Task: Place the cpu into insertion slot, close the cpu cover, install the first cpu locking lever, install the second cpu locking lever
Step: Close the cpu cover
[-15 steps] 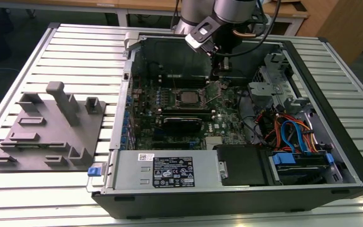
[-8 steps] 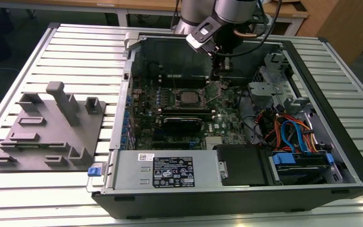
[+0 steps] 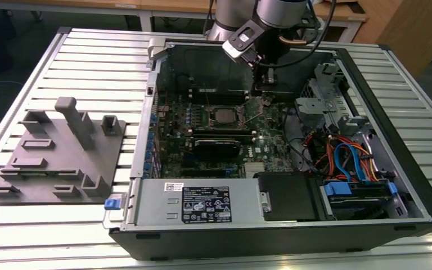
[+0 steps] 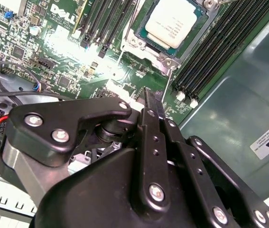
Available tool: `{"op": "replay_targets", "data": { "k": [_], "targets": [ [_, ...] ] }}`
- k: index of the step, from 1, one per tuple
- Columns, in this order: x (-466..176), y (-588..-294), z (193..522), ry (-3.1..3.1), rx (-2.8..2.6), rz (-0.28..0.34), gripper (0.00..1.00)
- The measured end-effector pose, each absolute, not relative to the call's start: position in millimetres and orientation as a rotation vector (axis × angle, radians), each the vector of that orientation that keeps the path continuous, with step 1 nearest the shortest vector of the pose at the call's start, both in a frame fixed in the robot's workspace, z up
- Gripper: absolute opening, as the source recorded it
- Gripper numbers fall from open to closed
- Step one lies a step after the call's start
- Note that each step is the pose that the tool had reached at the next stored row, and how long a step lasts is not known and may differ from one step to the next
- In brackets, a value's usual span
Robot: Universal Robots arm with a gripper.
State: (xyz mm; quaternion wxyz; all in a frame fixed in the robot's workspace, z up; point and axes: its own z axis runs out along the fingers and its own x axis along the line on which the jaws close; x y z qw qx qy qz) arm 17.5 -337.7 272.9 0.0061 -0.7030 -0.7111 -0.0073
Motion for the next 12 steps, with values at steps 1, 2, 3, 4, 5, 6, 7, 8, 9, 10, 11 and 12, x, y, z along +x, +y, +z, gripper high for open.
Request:
{"op": "replay_targets", "data": {
  "k": [1, 2, 3, 4, 5, 6, 7, 8, 9, 10, 11, 12],
  "targets": [
    [17.5, -337.7, 272.8, -2.225, -2.200, -0.023, 0.10],
    [18.2, -337.7, 272.6, -2.226, -2.200, -0.023, 0.10],
    [18.8, -337.7, 272.6, -2.226, -2.200, -0.023, 0.10],
    [19.1, -337.7, 272.5, -2.225, -2.200, -0.023, 0.10],
    [19.2, -337.7, 272.4, -2.225, -2.200, -0.023, 0.10],
    [19.5, -337.7, 272.3, -2.225, -2.200, -0.023, 0.10],
    [19.6, -337.7, 272.2, -2.225, -2.200, -0.023, 0.10],
    [19.7, -337.7, 272.1, -2.225, -2.200, -0.023, 0.10],
    [20.1, -337.7, 272.1, -2.226, -2.200, -0.023, 0.10],
    [20.5, -337.7, 272.0, -2.225, -2.200, -0.023, 0.10],
    [21.0, -337.7, 272.0, -2.225, -2.200, -0.023, 0.10],
    [21.7, -337.7, 271.9, -2.225, -2.200, -0.023, 0.10]
  ]
}}
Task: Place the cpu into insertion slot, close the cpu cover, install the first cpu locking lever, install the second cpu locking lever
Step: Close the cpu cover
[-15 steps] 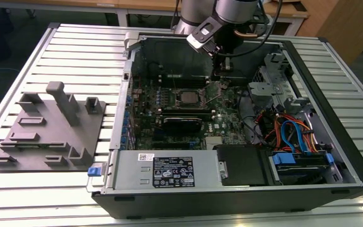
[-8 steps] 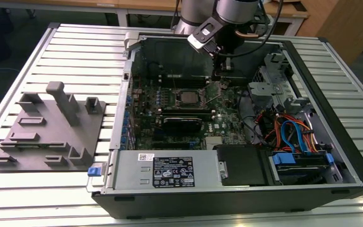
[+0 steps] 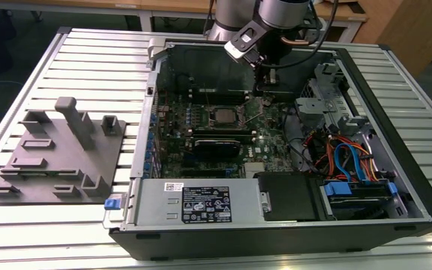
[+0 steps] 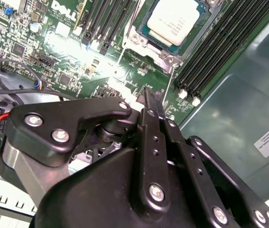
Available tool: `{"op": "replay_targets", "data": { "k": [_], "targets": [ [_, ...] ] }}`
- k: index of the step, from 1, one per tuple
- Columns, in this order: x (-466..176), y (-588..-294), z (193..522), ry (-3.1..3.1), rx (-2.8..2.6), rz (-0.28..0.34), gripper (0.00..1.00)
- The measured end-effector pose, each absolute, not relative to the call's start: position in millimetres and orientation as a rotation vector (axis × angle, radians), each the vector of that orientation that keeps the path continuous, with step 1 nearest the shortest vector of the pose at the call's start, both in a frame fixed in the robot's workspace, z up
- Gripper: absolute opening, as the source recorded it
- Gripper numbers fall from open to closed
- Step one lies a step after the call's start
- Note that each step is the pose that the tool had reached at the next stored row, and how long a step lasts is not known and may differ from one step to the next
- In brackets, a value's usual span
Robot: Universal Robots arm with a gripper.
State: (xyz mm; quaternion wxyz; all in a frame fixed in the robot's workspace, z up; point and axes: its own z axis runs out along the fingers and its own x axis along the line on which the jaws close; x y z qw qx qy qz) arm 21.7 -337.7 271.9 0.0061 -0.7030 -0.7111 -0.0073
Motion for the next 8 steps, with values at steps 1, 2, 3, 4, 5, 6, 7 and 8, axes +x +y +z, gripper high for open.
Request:
{"op": "replay_targets", "data": {
  "k": [1, 2, 3, 4, 5, 6, 7, 8],
  "targets": [
    [22.5, -337.7, 271.9, -2.225, -2.200, -0.023, 0.10],
    [24.1, -337.7, 271.7, -2.225, -2.200, -0.023, 0.10],
    [25.4, -337.7, 271.5, -2.225, -2.200, -0.023, 0.10],
    [27.0, -337.7, 271.2, -2.225, -2.200, -0.023, 0.10],
    [28.2, -337.6, 270.7, -2.225, -2.200, -0.023, 0.10],
    [29.1, -337.6, 270.2, -2.225, -2.200, -0.023, 0.10],
    [29.8, -337.6, 269.7, -2.225, -2.200, -0.023, 0.10],
    [30.6, -337.6, 269.0, -2.226, -2.200, -0.023, 0.10]
  ]
}}
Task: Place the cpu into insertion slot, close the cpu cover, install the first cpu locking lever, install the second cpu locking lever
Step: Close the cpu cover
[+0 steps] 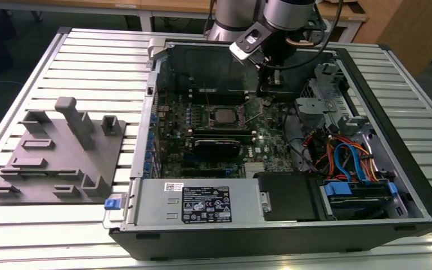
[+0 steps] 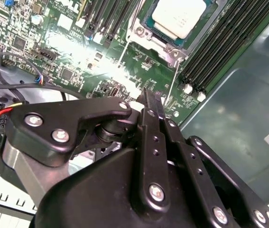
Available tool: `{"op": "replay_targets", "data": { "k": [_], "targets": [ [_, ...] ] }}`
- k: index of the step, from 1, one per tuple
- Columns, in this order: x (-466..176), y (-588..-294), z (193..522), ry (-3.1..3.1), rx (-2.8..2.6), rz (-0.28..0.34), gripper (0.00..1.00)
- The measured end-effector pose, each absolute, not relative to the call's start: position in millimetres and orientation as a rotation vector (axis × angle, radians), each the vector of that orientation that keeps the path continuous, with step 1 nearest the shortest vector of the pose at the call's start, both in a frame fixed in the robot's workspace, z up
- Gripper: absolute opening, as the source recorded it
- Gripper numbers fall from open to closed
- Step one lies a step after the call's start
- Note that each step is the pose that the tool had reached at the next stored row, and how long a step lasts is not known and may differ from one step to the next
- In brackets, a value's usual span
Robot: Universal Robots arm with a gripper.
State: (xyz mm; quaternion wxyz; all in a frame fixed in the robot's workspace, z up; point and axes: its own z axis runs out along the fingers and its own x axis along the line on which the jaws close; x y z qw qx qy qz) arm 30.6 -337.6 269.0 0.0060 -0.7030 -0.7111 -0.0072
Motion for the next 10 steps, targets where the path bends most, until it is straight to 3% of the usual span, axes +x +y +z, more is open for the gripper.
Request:
{"op": "replay_targets", "data": {
  "k": [10],
  "targets": [
    [54, -337, 259, -2.226, -2.201, -0.021, 0.10]
  ]
}}
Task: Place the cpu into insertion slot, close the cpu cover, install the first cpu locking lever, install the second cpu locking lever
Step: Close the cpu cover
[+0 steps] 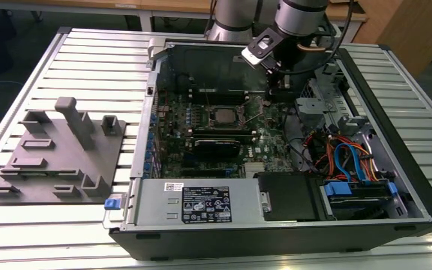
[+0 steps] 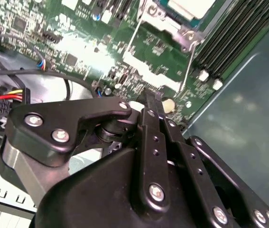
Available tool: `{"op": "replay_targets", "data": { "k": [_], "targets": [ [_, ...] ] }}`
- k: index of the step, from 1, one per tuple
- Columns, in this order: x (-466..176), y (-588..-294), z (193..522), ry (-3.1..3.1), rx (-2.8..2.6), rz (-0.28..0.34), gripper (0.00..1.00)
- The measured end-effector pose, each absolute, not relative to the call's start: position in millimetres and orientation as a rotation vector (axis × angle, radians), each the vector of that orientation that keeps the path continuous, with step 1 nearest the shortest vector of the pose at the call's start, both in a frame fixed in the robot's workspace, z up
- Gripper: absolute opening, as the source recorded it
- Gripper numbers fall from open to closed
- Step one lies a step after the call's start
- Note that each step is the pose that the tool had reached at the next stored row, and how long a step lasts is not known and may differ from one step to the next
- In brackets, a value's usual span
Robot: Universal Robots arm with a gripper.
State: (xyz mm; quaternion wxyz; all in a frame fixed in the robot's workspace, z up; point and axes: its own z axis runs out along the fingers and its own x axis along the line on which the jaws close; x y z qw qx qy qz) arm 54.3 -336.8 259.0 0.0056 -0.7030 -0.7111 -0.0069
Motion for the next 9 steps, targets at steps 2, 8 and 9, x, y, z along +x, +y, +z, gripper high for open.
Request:
{"op": "replay_targets", "data": {
  "k": [2, 8, 9],
  "targets": [
    [55, -337, 256, -2.226, -2.201, -0.021, 0.10],
    [56, -337, 246, -2.226, -2.201, -0.022, 0.10],
    [55, -337, 245, -2.226, -2.201, -0.022, 0.10]
  ]
}}
